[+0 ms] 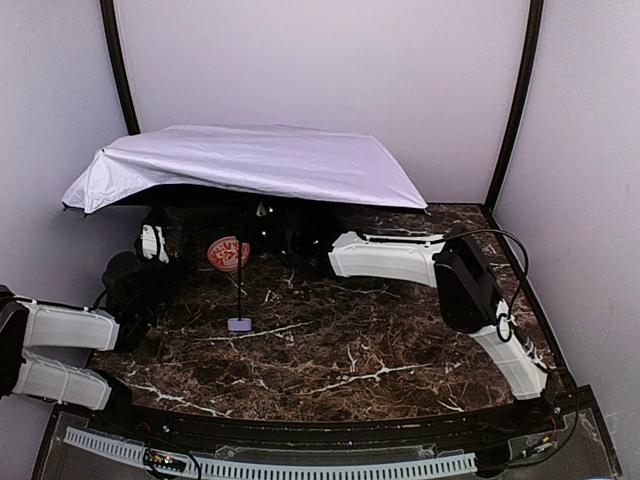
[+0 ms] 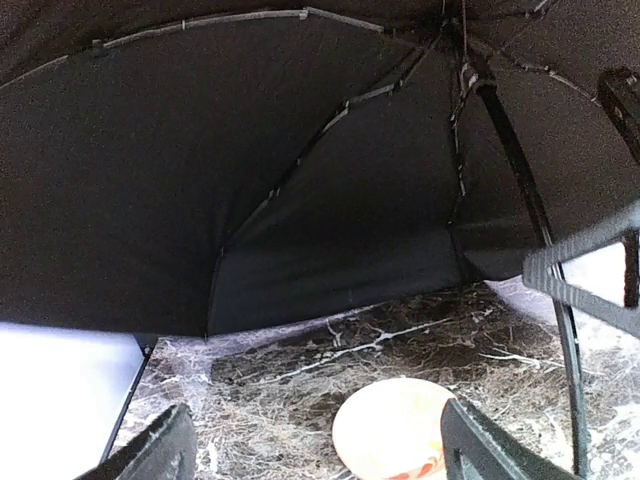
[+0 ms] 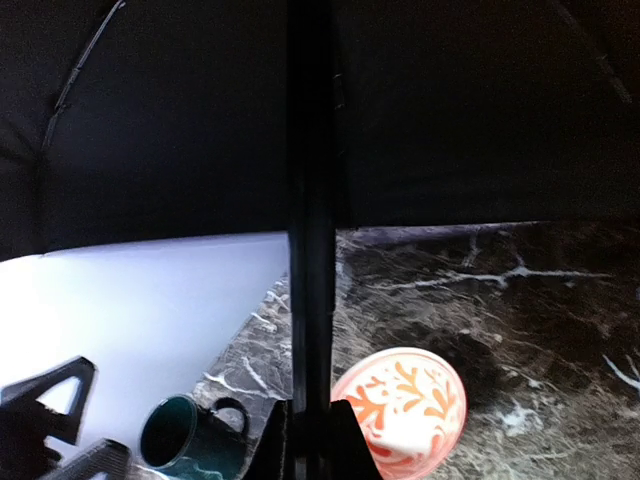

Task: Put away the umbrella

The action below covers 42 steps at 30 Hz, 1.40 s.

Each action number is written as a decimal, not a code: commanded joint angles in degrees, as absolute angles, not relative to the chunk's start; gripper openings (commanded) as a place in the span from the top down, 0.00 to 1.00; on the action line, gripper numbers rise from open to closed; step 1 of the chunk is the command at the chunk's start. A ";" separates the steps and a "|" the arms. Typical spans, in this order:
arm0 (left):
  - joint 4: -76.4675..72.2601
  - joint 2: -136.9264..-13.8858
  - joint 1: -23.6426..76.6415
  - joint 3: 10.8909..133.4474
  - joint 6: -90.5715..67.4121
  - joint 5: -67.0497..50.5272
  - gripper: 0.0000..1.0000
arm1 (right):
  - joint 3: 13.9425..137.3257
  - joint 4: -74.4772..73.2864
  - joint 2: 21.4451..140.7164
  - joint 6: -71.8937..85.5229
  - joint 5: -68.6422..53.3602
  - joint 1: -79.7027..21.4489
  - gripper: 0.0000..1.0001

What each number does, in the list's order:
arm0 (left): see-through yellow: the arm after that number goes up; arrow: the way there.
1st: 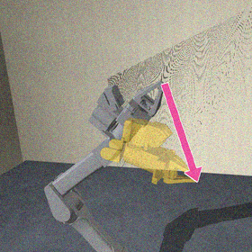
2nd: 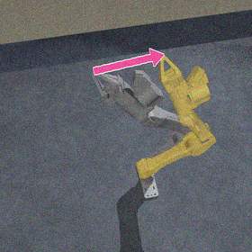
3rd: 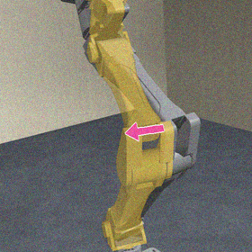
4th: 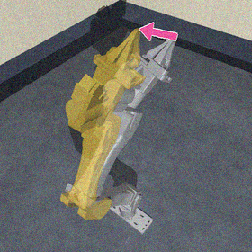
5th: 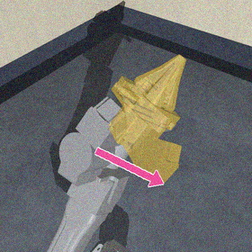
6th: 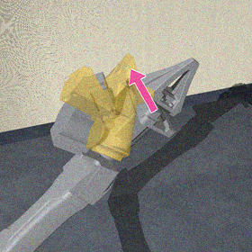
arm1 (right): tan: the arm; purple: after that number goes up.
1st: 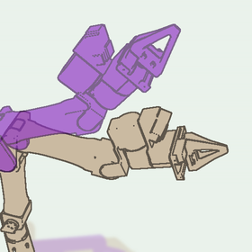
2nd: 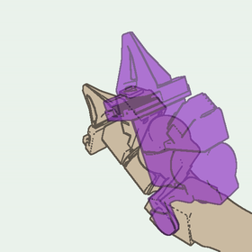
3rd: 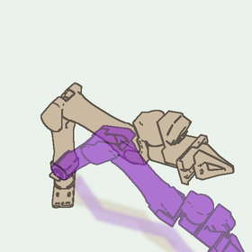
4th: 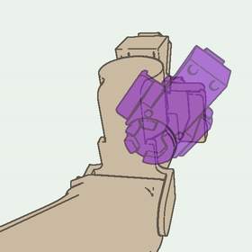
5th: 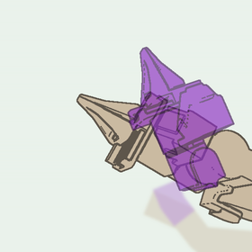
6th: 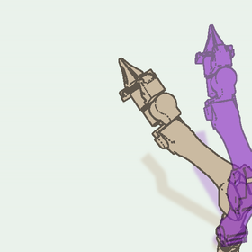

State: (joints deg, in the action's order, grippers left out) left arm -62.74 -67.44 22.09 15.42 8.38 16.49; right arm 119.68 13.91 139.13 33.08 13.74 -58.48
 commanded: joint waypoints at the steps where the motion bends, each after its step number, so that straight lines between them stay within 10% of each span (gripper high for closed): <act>1: -62.03 -67.41 22.37 16.91 8.17 13.07 0.14 | 118.00 18.76 135.99 35.00 11.37 -56.99 1.00; 18: -66.76 -76.93 30.68 33.69 -24.23 -50.86 0.20 | 77.32 35.64 92.74 23.65 1.82 -54.67 1.00; 42: -44.78 -73.44 52.21 43.70 -22.63 -37.11 0.21 | 70.92 38.95 82.09 27.75 -13.74 -59.26 1.00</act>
State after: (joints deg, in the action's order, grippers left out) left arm -47.13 -76.05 51.22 44.40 -25.65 -41.60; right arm 70.39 30.28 83.74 27.59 -11.81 -57.12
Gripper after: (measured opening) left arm 0.797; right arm 0.054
